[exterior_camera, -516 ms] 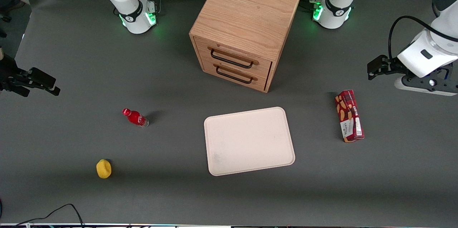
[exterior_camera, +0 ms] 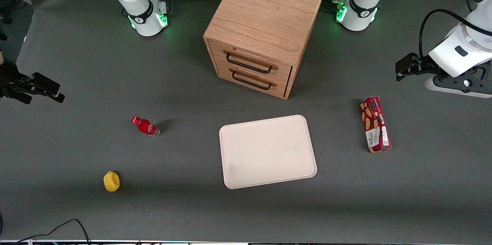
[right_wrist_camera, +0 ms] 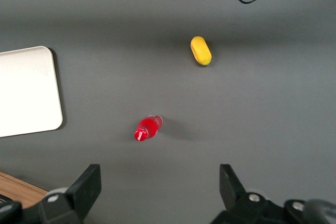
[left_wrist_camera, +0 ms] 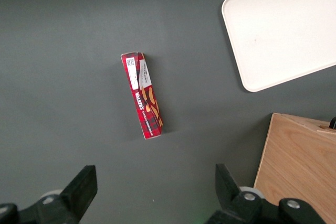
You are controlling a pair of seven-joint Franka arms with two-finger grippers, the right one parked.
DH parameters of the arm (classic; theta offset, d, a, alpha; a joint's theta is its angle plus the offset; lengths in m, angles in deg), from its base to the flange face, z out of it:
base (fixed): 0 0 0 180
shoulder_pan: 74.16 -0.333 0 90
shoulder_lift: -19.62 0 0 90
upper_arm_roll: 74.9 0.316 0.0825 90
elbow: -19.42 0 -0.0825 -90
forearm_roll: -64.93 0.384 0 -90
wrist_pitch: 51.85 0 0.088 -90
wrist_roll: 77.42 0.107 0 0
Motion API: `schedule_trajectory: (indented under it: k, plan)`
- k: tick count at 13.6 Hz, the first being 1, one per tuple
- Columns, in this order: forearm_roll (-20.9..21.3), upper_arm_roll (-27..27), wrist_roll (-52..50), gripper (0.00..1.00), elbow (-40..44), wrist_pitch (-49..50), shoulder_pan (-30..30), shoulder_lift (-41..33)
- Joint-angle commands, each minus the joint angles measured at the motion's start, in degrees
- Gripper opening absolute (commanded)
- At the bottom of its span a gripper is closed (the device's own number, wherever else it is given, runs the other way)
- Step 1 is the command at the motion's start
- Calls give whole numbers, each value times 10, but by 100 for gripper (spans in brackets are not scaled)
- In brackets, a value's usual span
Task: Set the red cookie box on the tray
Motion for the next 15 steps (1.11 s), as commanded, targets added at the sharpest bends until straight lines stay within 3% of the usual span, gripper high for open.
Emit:
schedule_trajectory:
  k: [1, 15]
  plan:
    - [-4, 1, -1, 100, 23, 17, 1, 14]
    - [1, 2, -14, 100, 23, 20, -1, 37]
